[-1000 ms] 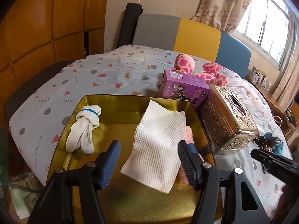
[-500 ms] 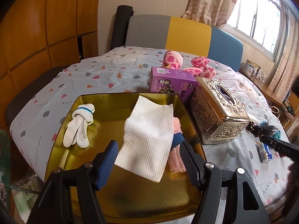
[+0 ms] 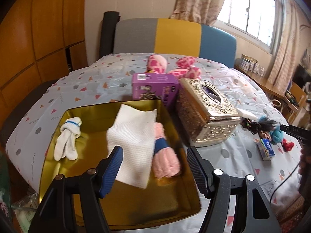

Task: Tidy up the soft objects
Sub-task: 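Move both tools away from the tray toward the blue Tempo tissue pack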

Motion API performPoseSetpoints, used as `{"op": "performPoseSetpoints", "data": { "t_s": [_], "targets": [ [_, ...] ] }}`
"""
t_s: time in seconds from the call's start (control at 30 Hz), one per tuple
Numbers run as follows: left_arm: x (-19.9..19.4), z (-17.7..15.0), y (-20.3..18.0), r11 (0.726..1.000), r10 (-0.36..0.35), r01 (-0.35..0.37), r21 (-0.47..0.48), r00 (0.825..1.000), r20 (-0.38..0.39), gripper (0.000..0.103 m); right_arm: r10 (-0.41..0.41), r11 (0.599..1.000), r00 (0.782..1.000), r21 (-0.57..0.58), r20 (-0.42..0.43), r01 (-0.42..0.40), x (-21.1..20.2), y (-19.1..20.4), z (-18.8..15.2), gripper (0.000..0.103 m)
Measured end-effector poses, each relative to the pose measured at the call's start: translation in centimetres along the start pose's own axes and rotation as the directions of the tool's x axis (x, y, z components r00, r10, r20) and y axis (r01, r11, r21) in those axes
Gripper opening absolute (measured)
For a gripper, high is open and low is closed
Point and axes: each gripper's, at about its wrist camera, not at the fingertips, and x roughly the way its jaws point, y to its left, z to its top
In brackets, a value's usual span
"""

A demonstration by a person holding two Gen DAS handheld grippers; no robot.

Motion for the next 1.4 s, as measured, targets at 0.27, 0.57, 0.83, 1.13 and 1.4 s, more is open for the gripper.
{"op": "performPoseSetpoints", "data": {
  "t_s": [0.27,0.57,0.83,1.13,1.4],
  "targets": [
    [0.5,0.1,-3.6,0.996,-0.044,0.046,0.077,0.999,-0.025,0.069,0.02,0.958,0.999,0.285,-0.03,-0.01,0.9,-5.9,-0.3,0.037],
    [1.0,-0.1,-7.5,0.983,-0.092,0.099,0.152,0.994,-0.05,0.069,0.04,0.927,0.999,0.374,-0.031,-0.026,1.1,-7.4,-0.6,0.039],
    [1.5,0.0,-11.3,0.962,-0.145,0.16,0.22,0.986,-0.081,0.069,0.064,0.897,0.998,0.44,-0.024,-0.047,1.0,-8.6,-0.8,0.04],
    [4.1,-0.2,-16.1,0.932,-0.202,0.245,0.267,0.963,-0.178,0.069,0.086,0.861,0.996,0.504,-0.004,-0.072,0.8,-9.9,-1.1,0.04],
    [7.4,0.2,-21.5,0.892,-0.286,0.359,0.273,0.918,-0.273,0.069,0.107,0.793,0.994,0.602,0.016,-0.095,0.8,-12.0,-1.7,0.04]
  ]
}}
